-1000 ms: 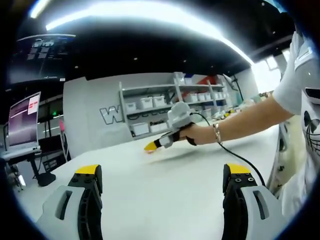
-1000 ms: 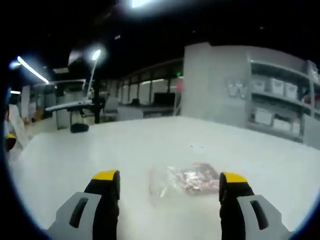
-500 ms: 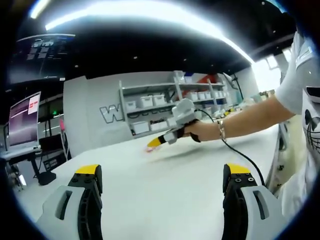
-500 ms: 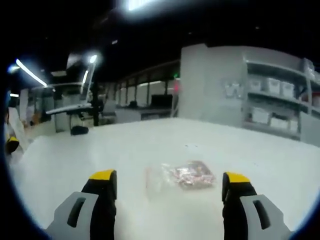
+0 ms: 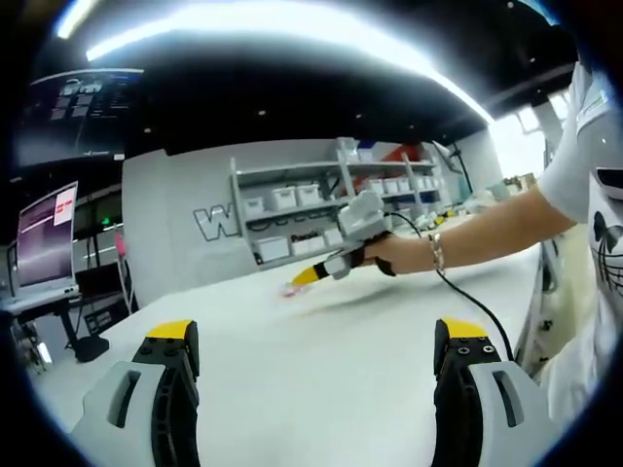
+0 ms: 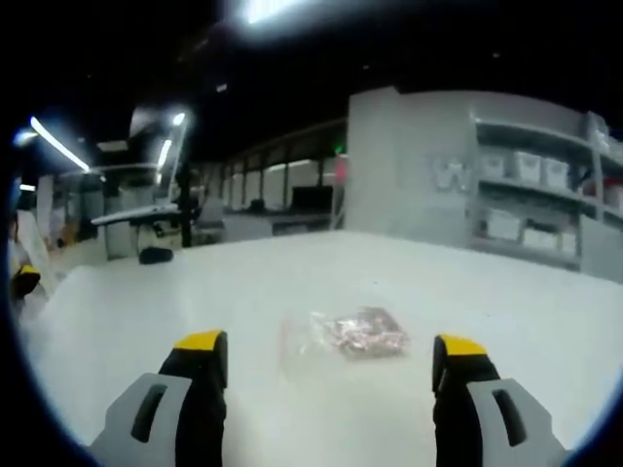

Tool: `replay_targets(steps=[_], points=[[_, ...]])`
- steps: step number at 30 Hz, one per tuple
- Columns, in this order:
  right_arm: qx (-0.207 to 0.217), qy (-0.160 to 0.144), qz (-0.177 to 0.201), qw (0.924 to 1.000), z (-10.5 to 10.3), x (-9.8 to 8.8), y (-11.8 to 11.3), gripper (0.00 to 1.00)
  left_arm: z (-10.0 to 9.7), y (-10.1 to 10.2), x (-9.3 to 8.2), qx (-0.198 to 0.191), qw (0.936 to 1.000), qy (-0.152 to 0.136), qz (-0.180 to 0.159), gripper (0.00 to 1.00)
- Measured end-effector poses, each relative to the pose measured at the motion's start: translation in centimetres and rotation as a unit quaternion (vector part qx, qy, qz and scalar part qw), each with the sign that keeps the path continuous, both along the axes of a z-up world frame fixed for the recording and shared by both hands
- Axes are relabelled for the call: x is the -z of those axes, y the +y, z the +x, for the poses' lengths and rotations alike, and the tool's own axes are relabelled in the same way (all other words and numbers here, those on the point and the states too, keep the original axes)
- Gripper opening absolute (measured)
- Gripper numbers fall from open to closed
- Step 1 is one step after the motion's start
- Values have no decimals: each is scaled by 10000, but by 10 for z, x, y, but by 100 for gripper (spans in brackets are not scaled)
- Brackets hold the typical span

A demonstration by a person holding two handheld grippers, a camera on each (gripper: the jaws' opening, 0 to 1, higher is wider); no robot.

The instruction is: Open the resealable bag by pulling the two sides of the seal apart until the entire bag opening is separated and visibly accessible.

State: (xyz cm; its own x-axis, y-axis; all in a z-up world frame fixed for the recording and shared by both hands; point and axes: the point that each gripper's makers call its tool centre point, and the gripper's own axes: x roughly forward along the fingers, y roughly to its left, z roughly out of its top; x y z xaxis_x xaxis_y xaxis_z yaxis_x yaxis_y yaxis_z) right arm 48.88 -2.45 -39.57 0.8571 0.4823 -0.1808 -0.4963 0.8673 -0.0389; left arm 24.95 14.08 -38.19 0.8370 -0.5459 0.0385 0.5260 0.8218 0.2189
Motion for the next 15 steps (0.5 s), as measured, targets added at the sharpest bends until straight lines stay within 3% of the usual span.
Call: replay_targets(steps=[15], points=[[0,-60,84,9999,-21,-4,-10,87,-4,-2,-1,9,10000,-22,27,99]])
